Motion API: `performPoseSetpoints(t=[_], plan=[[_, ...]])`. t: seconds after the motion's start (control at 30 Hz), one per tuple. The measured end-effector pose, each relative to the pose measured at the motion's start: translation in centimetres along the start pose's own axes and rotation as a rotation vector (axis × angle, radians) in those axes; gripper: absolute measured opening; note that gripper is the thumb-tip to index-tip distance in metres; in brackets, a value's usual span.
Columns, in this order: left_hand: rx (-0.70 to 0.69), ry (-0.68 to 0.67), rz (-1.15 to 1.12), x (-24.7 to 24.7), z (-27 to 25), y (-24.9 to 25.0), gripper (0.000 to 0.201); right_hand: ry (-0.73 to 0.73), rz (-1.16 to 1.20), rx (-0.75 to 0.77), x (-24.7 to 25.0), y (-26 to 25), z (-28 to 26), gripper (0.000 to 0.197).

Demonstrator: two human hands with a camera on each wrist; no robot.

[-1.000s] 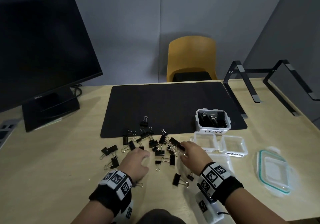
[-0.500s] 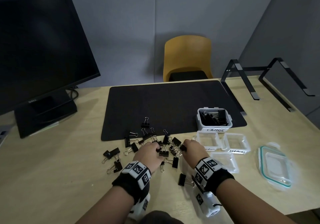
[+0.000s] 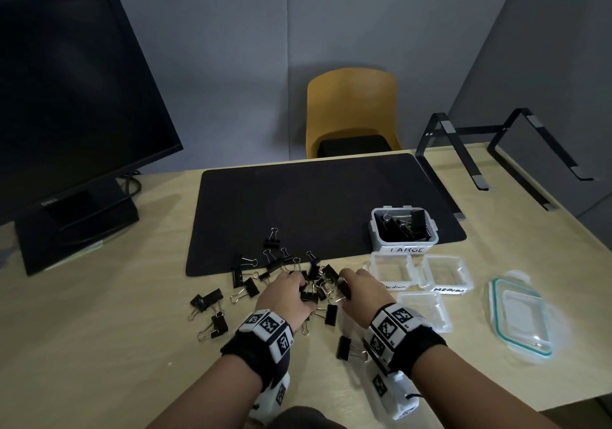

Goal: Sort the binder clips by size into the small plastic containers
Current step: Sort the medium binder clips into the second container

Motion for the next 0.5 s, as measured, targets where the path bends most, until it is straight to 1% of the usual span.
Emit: performPoseSetpoints(t=[0.1,0.23,0.37,0.5], plan=[[0.017,0.000,0.016,-0.1,0.1,0.5,0.050,-0.003,-0.026,0.012,0.0,-0.1,0.2,0.026],[0.060,0.006,0.038,-0.2,0.1,1.1,0.054,-0.014,-0.077,0.023,0.4,0.1,0.4,0.026],[0.078,0.018,0.058,-0.3,0.3,1.6,0.043,-0.016,-0.079,0.047,1.1,0.4,0.3,0.027],[0.105,0.024,0.002,-0.1,0.4,1.8,0.038,-0.030,-0.071,0.051,1.5,0.5,0.3,0.025]])
Point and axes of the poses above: each hand's wrist, its own z-axis towards the middle knuckle, its own x-axis out of the back of the hand, y = z × x, the point moved 1 cm from there along z, towards the middle knuckle, and after that the axes turned 12 degrees about -z, right-handed, at the moved point
